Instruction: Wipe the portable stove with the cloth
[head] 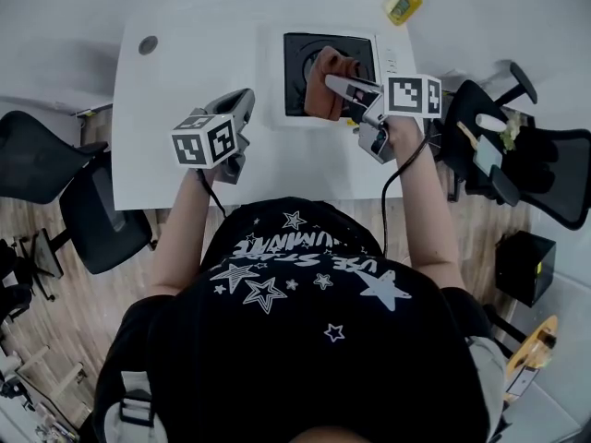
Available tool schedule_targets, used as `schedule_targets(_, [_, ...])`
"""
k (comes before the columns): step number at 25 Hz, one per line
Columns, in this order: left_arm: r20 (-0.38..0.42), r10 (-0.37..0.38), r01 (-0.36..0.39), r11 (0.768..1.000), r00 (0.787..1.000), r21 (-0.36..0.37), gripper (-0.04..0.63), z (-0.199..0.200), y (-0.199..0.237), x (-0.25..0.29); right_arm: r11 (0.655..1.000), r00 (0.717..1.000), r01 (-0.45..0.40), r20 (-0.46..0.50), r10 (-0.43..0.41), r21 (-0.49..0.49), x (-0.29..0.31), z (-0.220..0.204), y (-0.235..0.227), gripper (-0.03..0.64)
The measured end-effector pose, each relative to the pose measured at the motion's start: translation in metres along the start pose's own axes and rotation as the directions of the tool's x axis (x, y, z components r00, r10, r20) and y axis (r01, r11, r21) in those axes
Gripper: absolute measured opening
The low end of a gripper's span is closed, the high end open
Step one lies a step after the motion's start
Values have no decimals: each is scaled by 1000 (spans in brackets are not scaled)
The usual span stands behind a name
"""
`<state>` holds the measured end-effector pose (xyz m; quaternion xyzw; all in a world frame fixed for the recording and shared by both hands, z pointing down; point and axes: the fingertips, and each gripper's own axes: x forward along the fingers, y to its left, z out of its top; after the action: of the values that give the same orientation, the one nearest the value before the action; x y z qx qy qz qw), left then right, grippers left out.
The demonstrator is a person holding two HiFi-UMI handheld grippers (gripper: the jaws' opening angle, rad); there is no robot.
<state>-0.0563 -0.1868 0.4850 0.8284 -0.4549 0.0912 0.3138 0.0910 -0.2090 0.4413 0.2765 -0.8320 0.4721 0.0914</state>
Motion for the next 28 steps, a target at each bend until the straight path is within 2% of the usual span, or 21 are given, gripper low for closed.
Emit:
schedule_targets(7, [12, -7, 7, 1000, 1000, -8, 5, 0, 18, -20, 998, 994, -25, -106, 19, -50, 52, -31, 37, 64])
schedule_targets(11, [6, -25, 25, 1000, 1000, -10, 5, -3, 26, -28, 999, 989, -23, -147, 16, -46, 75, -48, 46, 64])
schedule_targets(19, [-13, -56, 56, 998, 998, -16, 5, -7, 30, -29, 997, 982, 69, -176, -73, -28, 93, -62, 24, 64])
schedule_targets(28, [-24, -83, 83, 997, 996, 2, 5, -5, 24, -20, 993, 972, 113, -202, -118, -37, 90, -66, 8, 64])
